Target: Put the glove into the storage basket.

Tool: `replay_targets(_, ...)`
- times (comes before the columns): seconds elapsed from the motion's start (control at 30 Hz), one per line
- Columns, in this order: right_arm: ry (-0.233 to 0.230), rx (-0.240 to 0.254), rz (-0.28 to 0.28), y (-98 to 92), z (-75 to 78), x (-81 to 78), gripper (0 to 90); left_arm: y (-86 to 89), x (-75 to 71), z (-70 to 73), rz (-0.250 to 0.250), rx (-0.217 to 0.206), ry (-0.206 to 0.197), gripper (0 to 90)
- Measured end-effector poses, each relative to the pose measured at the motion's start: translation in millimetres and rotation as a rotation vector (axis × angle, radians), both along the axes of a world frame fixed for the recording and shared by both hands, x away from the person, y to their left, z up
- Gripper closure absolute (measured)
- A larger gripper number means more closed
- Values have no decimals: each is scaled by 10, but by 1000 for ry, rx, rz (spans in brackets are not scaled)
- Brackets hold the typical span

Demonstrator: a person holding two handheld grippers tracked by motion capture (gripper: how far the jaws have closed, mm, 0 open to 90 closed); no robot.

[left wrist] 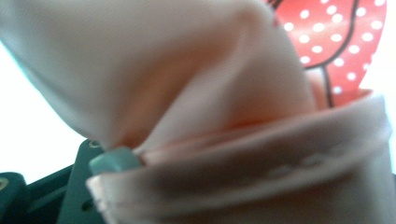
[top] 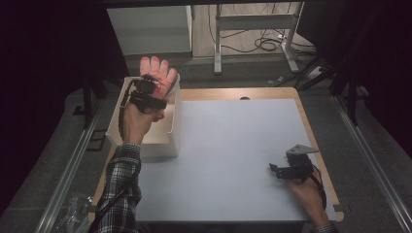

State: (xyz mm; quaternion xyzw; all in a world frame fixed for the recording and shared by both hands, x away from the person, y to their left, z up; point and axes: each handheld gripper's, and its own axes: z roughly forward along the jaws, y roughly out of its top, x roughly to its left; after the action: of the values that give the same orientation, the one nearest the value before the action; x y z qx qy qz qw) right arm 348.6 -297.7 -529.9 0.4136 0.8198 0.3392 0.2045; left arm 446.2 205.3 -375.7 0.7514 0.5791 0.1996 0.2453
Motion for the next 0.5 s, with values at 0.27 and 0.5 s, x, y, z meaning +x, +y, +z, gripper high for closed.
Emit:
replay_targets(0.27,-1,-1,0,0,0,0,159,131,56,-197,43,-5,11,391)
replay_targets(0.5,-1,-1,0,1,0,-1,159,114,189,-528,60,-16,44,384)
